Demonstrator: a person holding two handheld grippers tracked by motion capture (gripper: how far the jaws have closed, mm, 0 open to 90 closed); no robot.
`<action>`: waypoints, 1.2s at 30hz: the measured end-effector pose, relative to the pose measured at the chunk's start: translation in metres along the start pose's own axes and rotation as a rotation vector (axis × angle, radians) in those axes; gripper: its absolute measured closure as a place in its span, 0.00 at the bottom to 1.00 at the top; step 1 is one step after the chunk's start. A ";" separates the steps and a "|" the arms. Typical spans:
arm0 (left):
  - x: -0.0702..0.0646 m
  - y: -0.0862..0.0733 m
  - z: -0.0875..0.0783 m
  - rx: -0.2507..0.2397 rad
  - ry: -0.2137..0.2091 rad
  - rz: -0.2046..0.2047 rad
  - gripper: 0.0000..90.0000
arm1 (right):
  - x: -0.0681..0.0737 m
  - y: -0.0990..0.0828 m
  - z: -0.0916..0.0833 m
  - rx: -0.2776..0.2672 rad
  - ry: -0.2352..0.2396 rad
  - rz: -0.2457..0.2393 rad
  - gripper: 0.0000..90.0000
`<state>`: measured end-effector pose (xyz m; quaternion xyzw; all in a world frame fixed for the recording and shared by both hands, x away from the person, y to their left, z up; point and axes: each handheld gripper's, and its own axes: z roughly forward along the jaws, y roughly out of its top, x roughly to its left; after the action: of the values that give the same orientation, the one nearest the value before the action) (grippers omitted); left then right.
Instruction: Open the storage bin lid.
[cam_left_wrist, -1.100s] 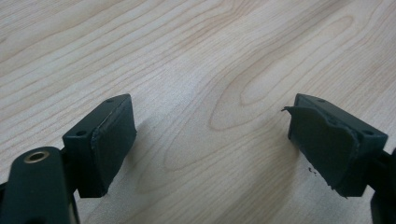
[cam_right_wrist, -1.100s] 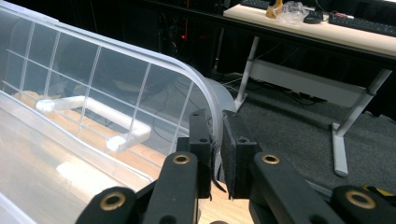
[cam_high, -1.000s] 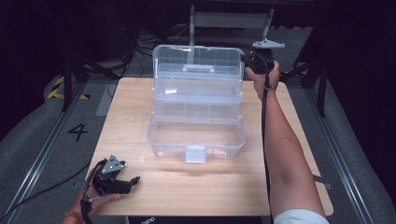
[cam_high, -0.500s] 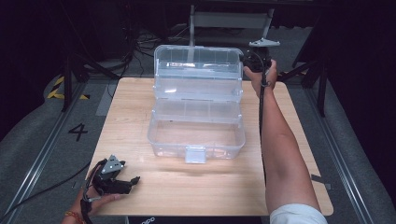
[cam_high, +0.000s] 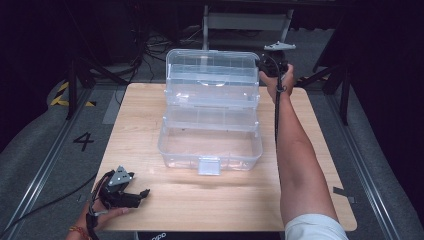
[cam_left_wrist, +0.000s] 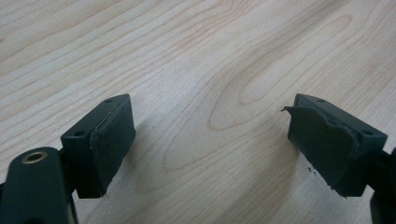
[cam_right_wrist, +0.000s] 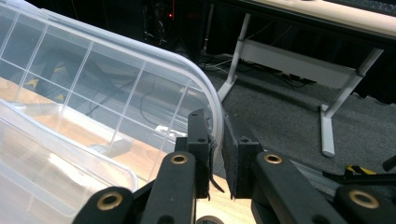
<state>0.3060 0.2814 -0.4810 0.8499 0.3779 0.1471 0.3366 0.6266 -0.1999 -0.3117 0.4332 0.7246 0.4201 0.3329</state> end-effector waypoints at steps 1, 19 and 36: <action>0.000 0.000 0.000 0.000 0.000 0.000 0.17 | 0.000 0.000 0.000 0.000 0.000 0.000 0.92; 0.001 0.000 0.000 0.003 -0.003 0.008 0.17 | 0.001 -0.003 0.011 0.032 -0.026 -0.013 0.90; 0.000 0.000 0.000 0.004 -0.011 -0.001 0.17 | -0.001 -0.006 0.006 0.031 -0.024 -0.014 0.93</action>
<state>0.3063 0.2816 -0.4811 0.8512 0.3768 0.1415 0.3369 0.6302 -0.2007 -0.3199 0.4382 0.7299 0.4015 0.3376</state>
